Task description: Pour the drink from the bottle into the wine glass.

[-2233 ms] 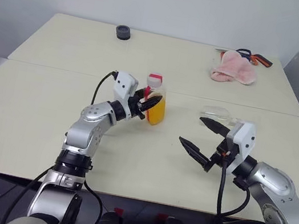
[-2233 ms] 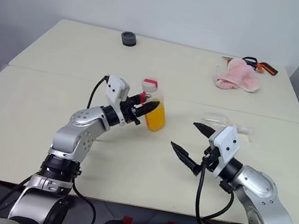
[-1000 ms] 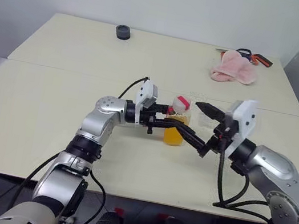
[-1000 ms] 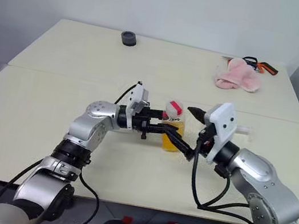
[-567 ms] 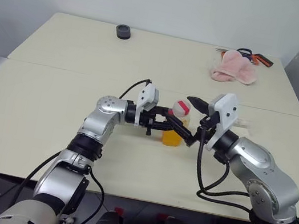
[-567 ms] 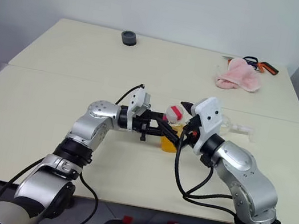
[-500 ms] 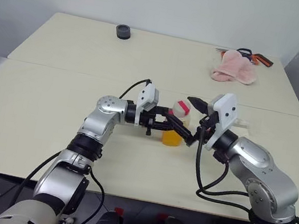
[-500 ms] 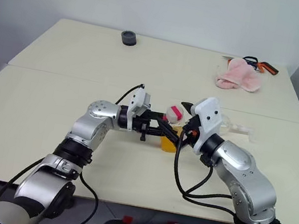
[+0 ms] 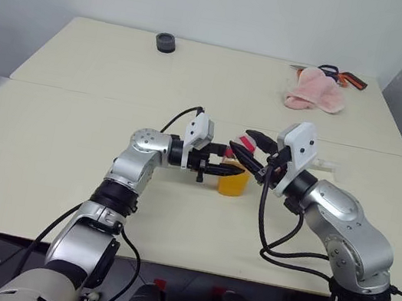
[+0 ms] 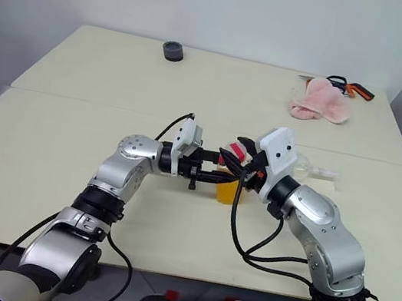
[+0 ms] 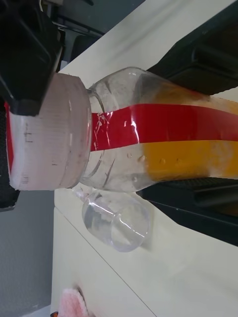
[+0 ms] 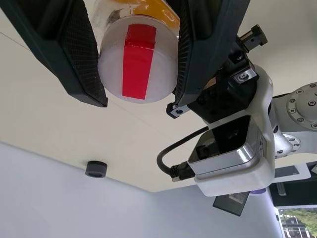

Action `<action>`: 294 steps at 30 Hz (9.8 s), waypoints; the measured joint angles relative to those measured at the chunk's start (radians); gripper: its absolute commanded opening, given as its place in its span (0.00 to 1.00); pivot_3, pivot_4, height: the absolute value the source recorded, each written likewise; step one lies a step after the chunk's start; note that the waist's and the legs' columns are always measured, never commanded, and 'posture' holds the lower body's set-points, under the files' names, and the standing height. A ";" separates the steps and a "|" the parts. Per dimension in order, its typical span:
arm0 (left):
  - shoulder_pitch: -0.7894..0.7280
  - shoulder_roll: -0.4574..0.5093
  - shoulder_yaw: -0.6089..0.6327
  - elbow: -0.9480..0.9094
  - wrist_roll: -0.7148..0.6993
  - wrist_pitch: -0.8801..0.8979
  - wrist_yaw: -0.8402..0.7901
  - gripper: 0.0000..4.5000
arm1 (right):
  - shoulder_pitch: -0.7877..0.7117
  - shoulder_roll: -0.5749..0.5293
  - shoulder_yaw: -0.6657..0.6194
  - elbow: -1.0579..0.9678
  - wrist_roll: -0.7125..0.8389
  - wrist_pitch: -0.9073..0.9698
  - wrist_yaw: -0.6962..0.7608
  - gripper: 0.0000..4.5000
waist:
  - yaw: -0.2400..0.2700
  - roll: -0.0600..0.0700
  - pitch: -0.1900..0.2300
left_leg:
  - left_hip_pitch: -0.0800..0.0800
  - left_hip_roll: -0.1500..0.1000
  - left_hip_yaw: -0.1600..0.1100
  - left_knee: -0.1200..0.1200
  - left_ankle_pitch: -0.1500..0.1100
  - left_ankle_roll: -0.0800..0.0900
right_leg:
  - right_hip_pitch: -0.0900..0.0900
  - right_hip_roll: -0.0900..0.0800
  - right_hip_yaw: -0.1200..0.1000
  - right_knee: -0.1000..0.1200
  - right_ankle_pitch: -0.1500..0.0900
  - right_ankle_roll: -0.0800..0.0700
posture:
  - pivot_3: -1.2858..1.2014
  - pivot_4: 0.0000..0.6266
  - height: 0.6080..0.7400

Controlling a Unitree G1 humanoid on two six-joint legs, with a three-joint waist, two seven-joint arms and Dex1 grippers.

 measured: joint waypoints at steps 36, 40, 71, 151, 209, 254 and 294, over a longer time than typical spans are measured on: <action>-0.044 -0.002 0.000 0.007 0.025 0.035 0.056 0.38 | 0.037 0.052 -0.025 -0.198 -0.013 0.087 -0.130 1.00 | -0.001 0.001 0.000 | -0.001 0.000 -0.001 0.001 0.000 0.000 | -0.002 0.000 0.000 0.001 0.000 0.000 | 0.52 0.24 1.00; -0.069 -0.010 -0.001 0.059 0.046 0.009 0.063 0.38 | 0.032 0.083 0.031 -0.190 -0.111 0.116 -0.230 1.00 | -0.001 0.001 0.000 | -0.002 0.000 -0.001 0.001 0.000 0.000 | -0.002 0.000 0.000 0.001 0.000 0.000 | 0.52 0.24 1.00; -0.099 -0.020 -0.003 0.122 0.066 -0.042 0.075 0.38 | 0.031 0.248 0.100 -0.069 -0.300 0.059 -0.301 0.40 | -0.002 0.001 0.000 | -0.002 0.000 -0.001 0.000 0.000 0.000 | -0.002 0.000 0.000 0.000 0.000 0.000 | 0.52 0.24 1.00; -0.180 0.007 0.013 0.240 0.106 -0.066 -0.055 0.37 | -0.255 -0.027 -0.011 0.495 -0.066 -0.265 0.496 0.41 | -0.005 0.001 0.001 | -0.002 0.000 0.001 0.000 0.000 0.000 | -0.003 0.000 0.000 0.001 0.000 0.000 | 0.52 0.24 1.00; -0.221 0.000 0.009 0.264 0.107 -0.104 -0.100 0.36 | -0.027 0.053 0.009 0.086 -0.263 -0.193 0.018 1.00 | -0.003 0.002 0.001 | -0.003 0.000 0.001 0.001 0.000 0.000 | -0.003 0.000 0.000 0.001 0.000 0.000 | 0.52 0.24 1.00; -0.219 0.021 0.008 0.262 0.108 -0.102 -0.098 0.36 | 0.031 0.013 -0.027 0.015 -0.211 -0.147 0.025 1.00 | -0.002 0.002 0.001 | -0.003 0.000 0.001 0.001 0.000 0.000 | -0.003 0.000 0.000 0.001 0.000 0.000 | 0.52 0.24 1.00; -0.213 0.038 0.010 0.262 0.107 -0.103 -0.099 0.36 | 0.101 -0.120 -0.153 -0.105 0.037 0.033 0.163 1.00 | -0.002 0.002 0.001 | -0.003 0.000 0.001 0.001 0.000 0.000 | -0.003 0.000 0.000 0.001 0.000 0.000 | 0.52 0.24 1.00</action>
